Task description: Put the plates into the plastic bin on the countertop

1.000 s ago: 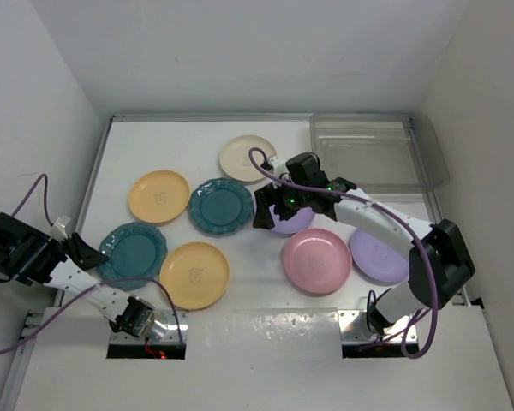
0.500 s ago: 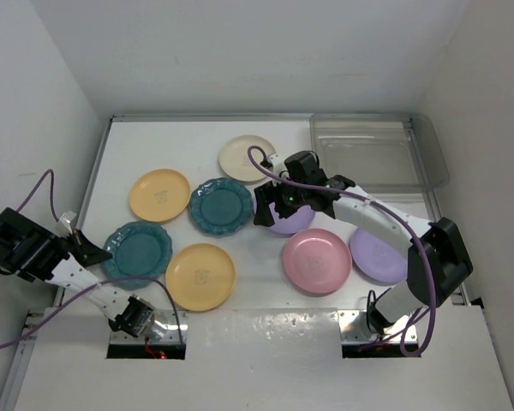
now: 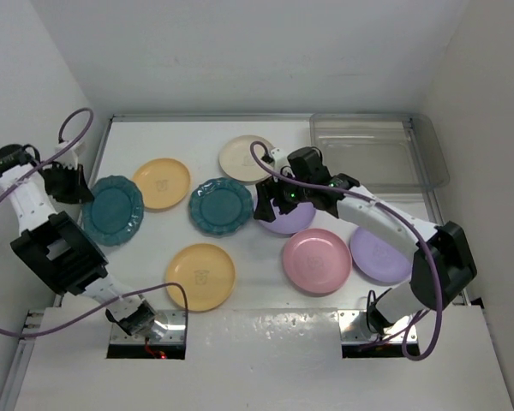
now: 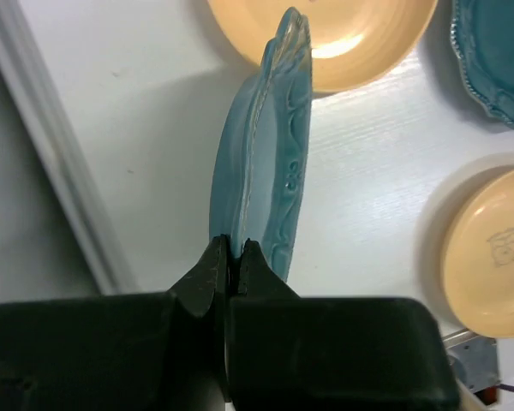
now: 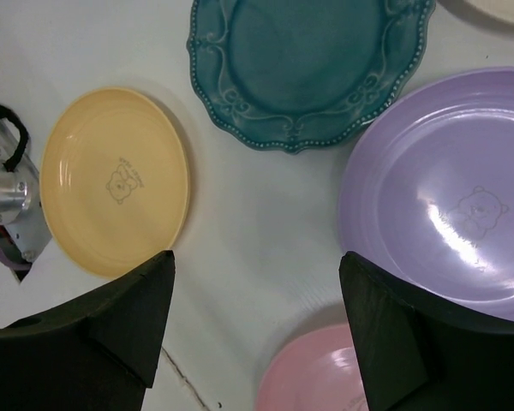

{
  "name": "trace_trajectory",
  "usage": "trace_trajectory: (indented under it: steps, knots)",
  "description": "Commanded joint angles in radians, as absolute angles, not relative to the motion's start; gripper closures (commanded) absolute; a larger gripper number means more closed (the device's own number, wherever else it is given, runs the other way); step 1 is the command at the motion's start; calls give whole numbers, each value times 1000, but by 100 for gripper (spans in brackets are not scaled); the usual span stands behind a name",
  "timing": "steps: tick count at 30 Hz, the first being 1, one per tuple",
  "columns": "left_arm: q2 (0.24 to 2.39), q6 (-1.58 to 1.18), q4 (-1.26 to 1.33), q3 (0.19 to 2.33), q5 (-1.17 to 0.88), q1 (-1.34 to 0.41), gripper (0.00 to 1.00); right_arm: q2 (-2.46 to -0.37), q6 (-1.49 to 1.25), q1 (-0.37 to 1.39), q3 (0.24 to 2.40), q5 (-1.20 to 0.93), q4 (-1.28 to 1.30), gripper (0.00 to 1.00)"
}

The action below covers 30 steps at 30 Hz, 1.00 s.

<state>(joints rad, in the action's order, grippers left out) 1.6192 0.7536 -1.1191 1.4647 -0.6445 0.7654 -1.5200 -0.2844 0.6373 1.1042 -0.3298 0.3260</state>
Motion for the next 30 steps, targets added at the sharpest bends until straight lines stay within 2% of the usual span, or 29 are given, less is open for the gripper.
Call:
trace_trajectory:
  steps: [1,9,12,17,23,30]
  knots:
    - [1580,698,-1166,1595,-591,701,100,-1454,-259,634,1111,-342,261,23]
    - [1592,575,-1210,1978,-416,464,100,-1399,-262,600,1106,-380,161,22]
    - [1614,549,-1220,2058,-353,345,100,-1385,-267,558,1098,-397,121,22]
    - [1678,508,-1186,2164,-298,117,100,-1384,-250,474,1114,-408,77,22]
    - [1759,538,-1155,2264,-334,-128,100,-1417,-210,387,1161,-494,-24,22]
    - [1769,601,-1111,2264,-390,-317,100,-1575,-184,359,1298,-609,-101,22]
